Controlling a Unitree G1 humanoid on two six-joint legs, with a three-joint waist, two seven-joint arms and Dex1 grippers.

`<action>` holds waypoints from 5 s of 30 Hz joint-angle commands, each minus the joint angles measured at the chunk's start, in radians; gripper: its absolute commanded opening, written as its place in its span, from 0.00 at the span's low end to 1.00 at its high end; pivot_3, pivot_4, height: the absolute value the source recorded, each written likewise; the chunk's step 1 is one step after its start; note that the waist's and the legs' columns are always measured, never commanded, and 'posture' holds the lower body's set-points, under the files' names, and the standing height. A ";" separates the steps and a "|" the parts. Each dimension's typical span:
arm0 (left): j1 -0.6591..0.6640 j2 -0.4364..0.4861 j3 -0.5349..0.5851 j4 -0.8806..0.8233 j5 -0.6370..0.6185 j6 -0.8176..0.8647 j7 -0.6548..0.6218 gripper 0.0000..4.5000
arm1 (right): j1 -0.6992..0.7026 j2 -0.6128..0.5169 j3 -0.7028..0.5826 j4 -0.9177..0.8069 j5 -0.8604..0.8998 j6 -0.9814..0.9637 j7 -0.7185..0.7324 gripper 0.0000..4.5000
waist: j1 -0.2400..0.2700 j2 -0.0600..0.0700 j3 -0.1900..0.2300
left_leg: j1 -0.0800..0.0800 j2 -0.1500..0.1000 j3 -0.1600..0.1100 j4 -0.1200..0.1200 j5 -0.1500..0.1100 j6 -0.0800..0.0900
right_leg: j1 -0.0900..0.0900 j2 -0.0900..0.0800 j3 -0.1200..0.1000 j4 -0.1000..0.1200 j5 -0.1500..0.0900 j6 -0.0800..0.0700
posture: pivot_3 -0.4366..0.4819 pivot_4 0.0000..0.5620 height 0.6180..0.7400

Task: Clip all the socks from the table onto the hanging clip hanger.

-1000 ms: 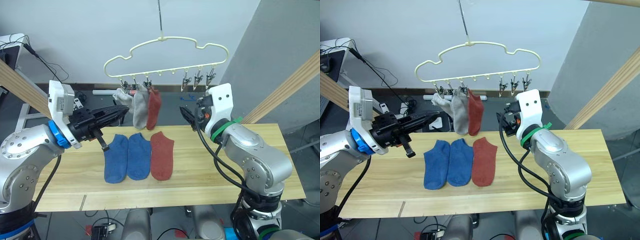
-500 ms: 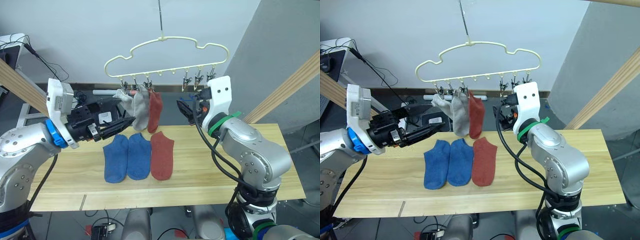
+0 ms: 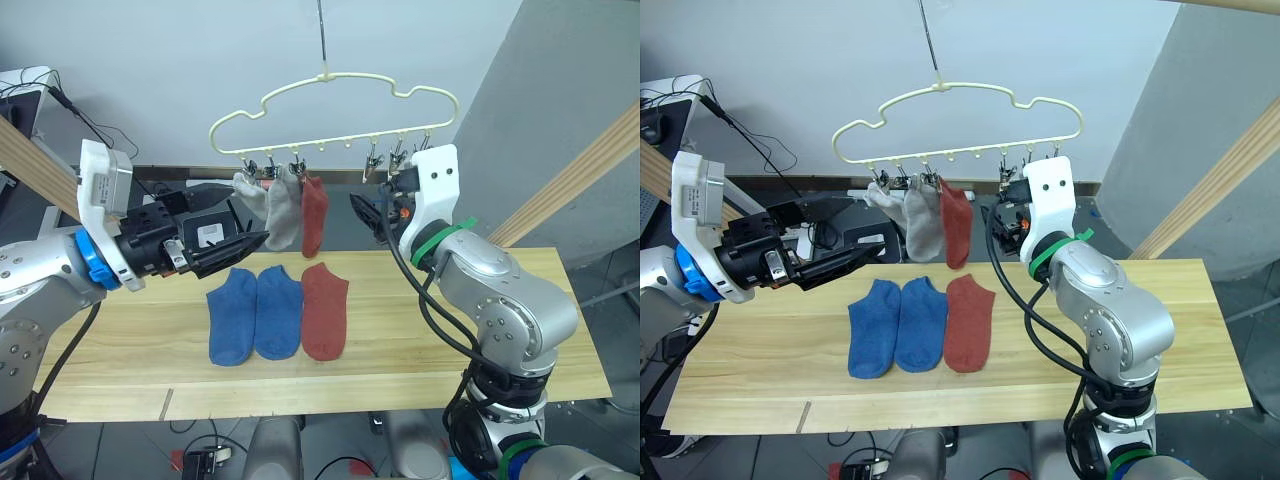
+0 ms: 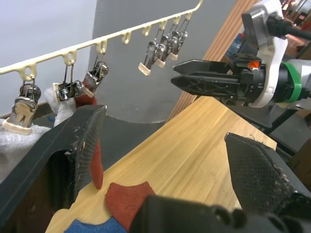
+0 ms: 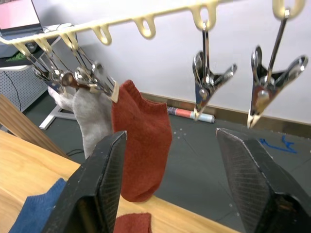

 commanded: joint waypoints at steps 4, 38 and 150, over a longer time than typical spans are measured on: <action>-0.006 0.027 0.032 -0.039 -0.013 -0.005 -0.001 1.00 | -0.045 0.006 0.005 0.026 -0.002 -0.036 -0.014 0.68 | 0.000 0.000 0.000 | 0.000 0.000 0.000 0.000 0.000 0.000 | 0.000 0.000 0.000 0.000 0.000 0.000 | 0.37 0.55 1.00; 0.008 0.023 0.024 -0.092 -0.027 -0.002 0.090 1.00 | -0.094 -0.039 0.020 0.167 -0.025 -0.075 -0.054 0.50 | 0.004 0.000 0.000 | 0.000 -0.001 0.000 0.000 0.000 0.000 | 0.000 0.000 0.000 0.001 0.000 0.000 | 0.42 0.52 1.00; -0.223 -0.568 -0.800 0.701 1.000 -0.210 0.221 1.00 | -0.305 0.120 -0.019 0.368 -0.073 -0.209 -0.169 0.00 | -0.003 0.001 0.000 | 0.000 -0.001 0.001 0.002 0.000 0.001 | 0.000 0.000 0.001 0.002 0.001 -0.001 | 0.31 0.62 1.00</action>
